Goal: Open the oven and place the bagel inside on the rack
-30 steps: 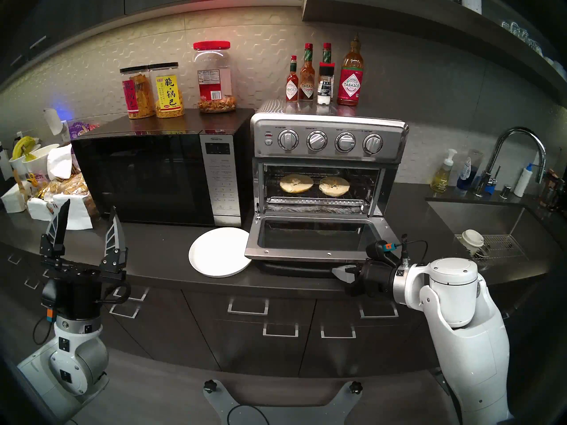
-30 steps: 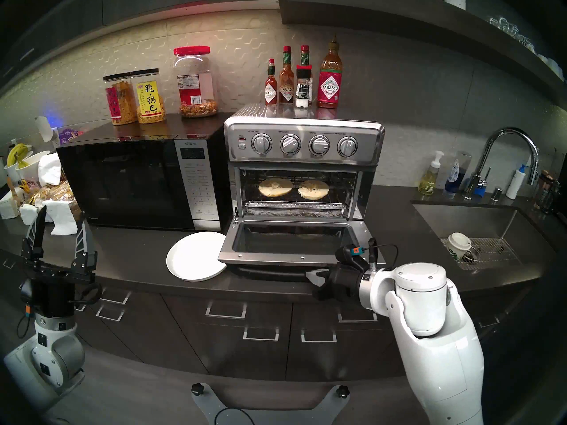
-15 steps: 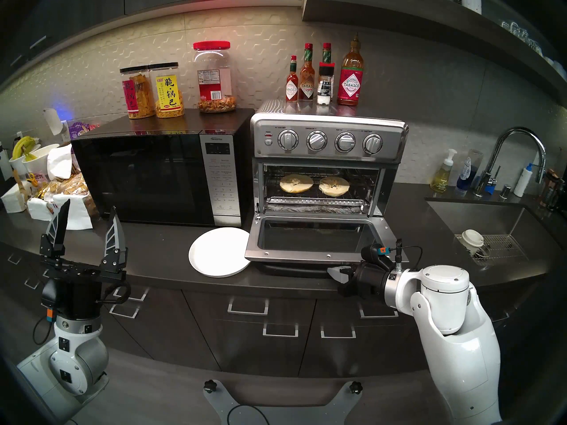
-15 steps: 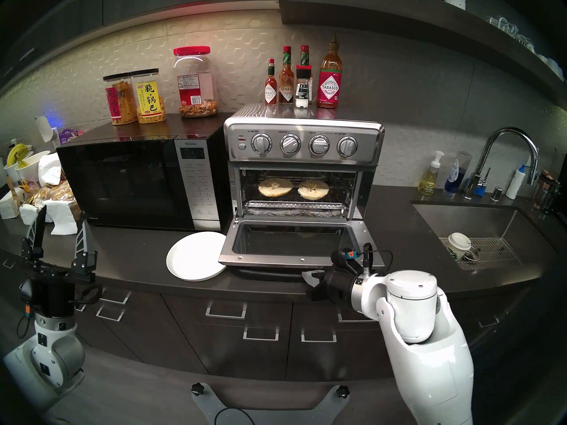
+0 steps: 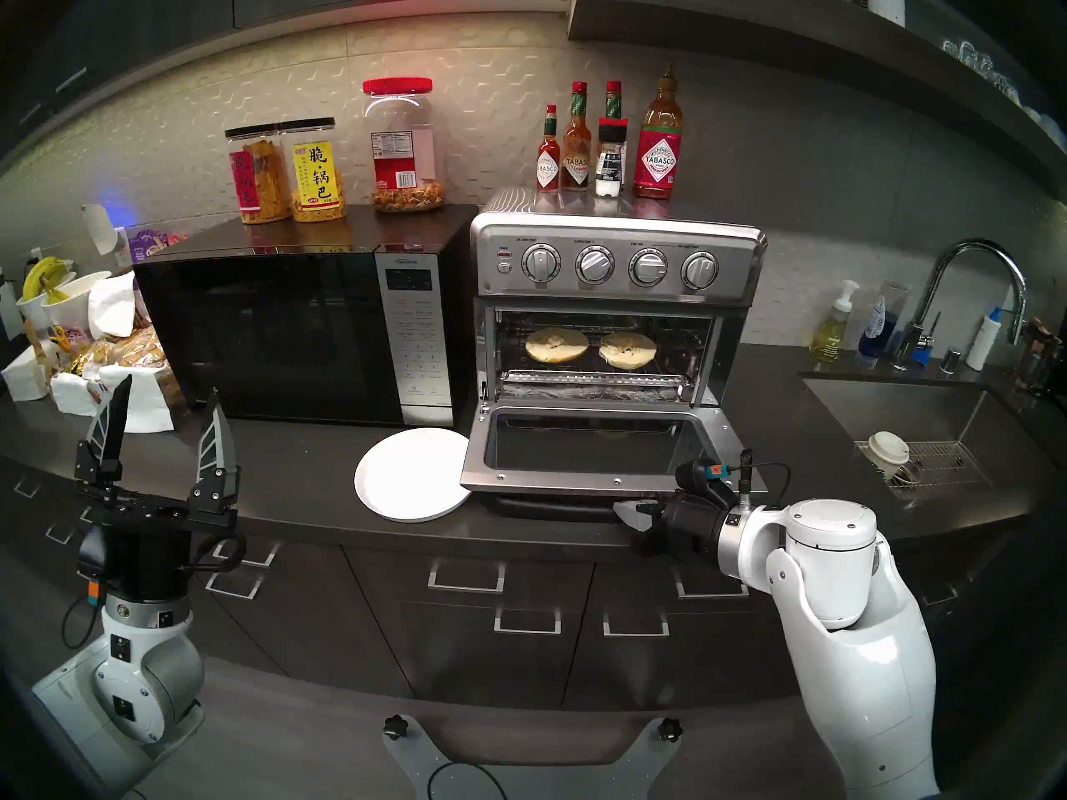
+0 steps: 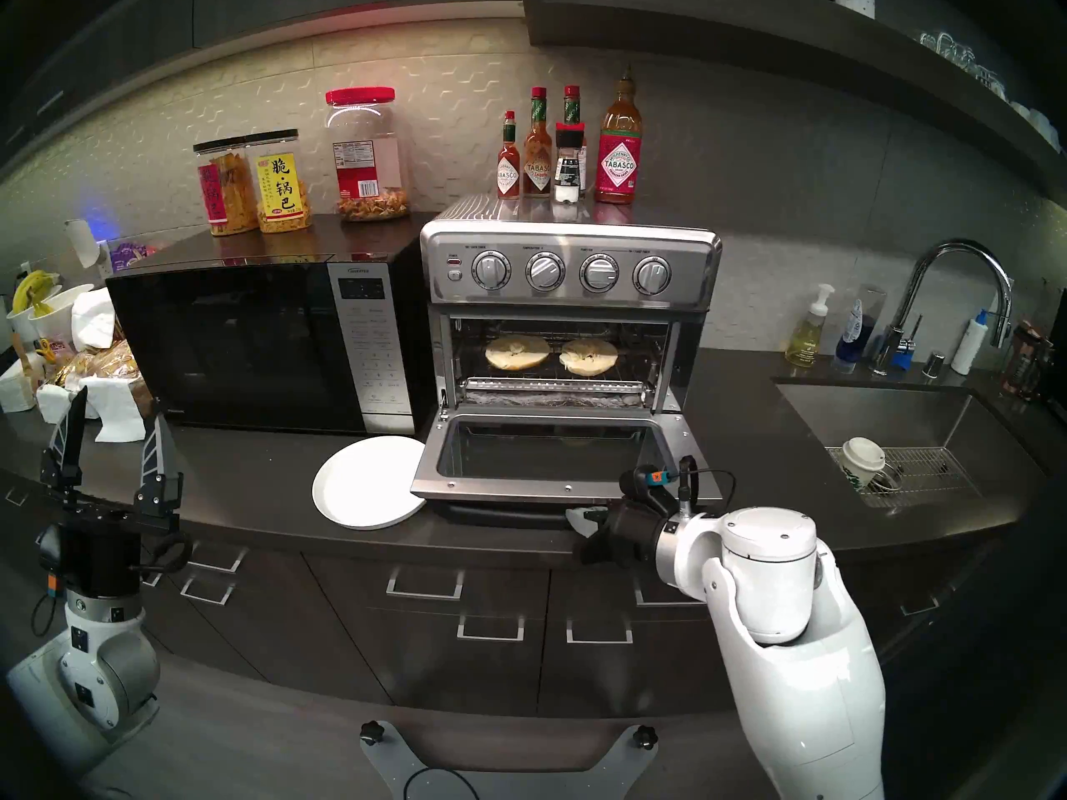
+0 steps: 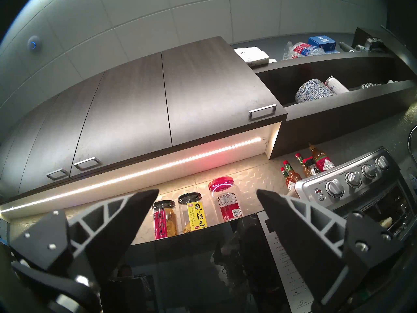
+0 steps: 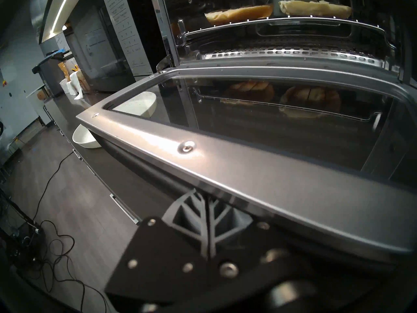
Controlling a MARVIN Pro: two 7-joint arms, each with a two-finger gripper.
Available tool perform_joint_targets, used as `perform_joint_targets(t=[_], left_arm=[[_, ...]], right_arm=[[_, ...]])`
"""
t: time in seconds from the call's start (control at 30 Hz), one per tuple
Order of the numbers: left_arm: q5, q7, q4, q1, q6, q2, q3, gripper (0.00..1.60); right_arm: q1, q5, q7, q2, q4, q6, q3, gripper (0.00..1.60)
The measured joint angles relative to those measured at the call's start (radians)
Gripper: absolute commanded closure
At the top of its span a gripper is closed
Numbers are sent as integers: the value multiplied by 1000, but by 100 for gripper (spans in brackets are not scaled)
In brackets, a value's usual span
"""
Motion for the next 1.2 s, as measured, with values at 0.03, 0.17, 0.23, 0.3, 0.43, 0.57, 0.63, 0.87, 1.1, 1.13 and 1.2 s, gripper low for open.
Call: perform_joint_targets(t=[0.03, 0.17, 0.23, 0.3, 0.43, 0.57, 0.63, 0.87, 1.1, 1.13, 1.2], left_arm=[[0, 0, 0, 0, 0, 0, 0, 0], [1, 2, 0, 0, 0, 1, 0, 0], [1, 2, 0, 0, 0, 1, 1, 0], [2, 3, 0, 0, 0, 1, 1, 0], [2, 4, 0, 0, 0, 2, 1, 0], [3, 4, 0, 0, 0, 3, 2, 0], [3, 4, 0, 0, 0, 3, 2, 0], [4, 5, 0, -1, 0, 5, 3, 0], [4, 5, 0, -1, 0, 6, 3, 0], [4, 5, 0, -1, 0, 6, 3, 0], [4, 5, 0, -1, 0, 6, 3, 0]], right_arm=[[3, -1, 0, 0, 0, 4, -1, 160], [14, -3, -3, -3, 2, 20, -3, 160], [17, -4, -4, -4, 1, 25, -4, 160], [21, -6, -6, -6, -2, 31, -5, 160], [29, -12, -11, -11, -8, 42, -7, 160], [36, -18, -14, -18, -16, 54, -7, 160], [39, -20, -15, -20, -20, 57, -7, 160], [60, -28, -17, -26, -55, 66, 0, 160], [113, -28, -17, -31, -73, 64, 6, 160], [126, -28, -17, -31, -73, 66, 6, 160], [144, -26, -15, -30, -71, 70, 6, 160]])
